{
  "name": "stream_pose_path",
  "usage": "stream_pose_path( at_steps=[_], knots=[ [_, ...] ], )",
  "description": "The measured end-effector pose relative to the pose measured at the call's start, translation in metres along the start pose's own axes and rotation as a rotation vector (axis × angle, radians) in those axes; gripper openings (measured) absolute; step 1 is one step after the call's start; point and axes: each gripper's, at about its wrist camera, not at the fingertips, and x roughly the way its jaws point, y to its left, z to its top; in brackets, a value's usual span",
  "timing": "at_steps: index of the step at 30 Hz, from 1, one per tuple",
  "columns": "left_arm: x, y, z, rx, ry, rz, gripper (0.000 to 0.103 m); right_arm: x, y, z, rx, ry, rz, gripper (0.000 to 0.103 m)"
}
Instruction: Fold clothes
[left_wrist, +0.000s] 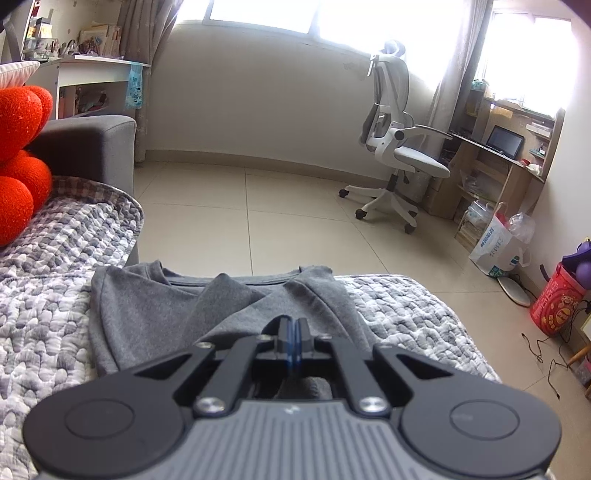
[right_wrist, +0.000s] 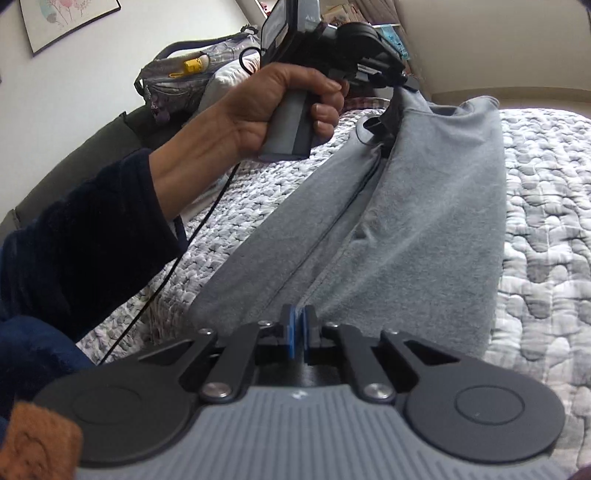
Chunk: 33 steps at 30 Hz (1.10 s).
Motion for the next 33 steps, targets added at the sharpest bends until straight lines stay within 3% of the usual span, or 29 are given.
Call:
stream_pose_path(
  at_steps=[3, 10, 13, 15, 18, 23, 24, 25, 27, 30, 33],
  knots=[
    [0.002, 0.012, -0.005, -0.013, 0.003, 0.012, 0.002, -0.004, 0.005, -0.005, -0.019, 0.006, 0.023, 0.01],
    [-0.016, 0.043, -0.008, -0.151, -0.021, -0.033, 0.006, -0.022, 0.012, -0.013, -0.062, 0.006, 0.112, 0.017],
    [-0.044, 0.052, -0.024, -0.197, -0.005, -0.067, 0.018, -0.037, 0.004, -0.022, -0.056, -0.012, 0.077, 0.017],
    [-0.069, 0.05, -0.048, -0.199, 0.041, -0.133, 0.018, -0.05, -0.003, -0.03, -0.026, -0.03, 0.051, 0.017],
    [-0.109, 0.038, -0.094, -0.193, 0.087, -0.25, 0.024, -0.069, -0.015, -0.042, 0.02, -0.057, 0.013, 0.017],
    [-0.144, 0.009, -0.155, -0.166, 0.179, -0.414, 0.031, -0.1, -0.035, -0.062, 0.096, -0.103, -0.051, 0.017],
    [-0.146, 0.004, -0.164, -0.154, 0.199, -0.441, 0.034, -0.099, -0.035, -0.065, 0.099, -0.102, -0.054, 0.021],
    [-0.147, -0.001, -0.173, -0.14, 0.222, -0.47, 0.039, -0.098, -0.035, -0.067, 0.099, -0.099, -0.054, 0.035],
    [-0.147, -0.007, -0.185, -0.094, 0.269, -0.524, 0.049, -0.095, -0.035, -0.072, 0.101, -0.093, -0.056, 0.049],
    [-0.148, -0.006, -0.19, -0.081, 0.271, -0.532, 0.05, -0.091, -0.034, -0.08, 0.103, -0.085, -0.057, 0.049],
    [-0.15, -0.019, -0.189, 0.04, 0.263, -0.49, 0.049, -0.086, -0.034, -0.087, 0.104, -0.076, -0.059, 0.049]
  ],
)
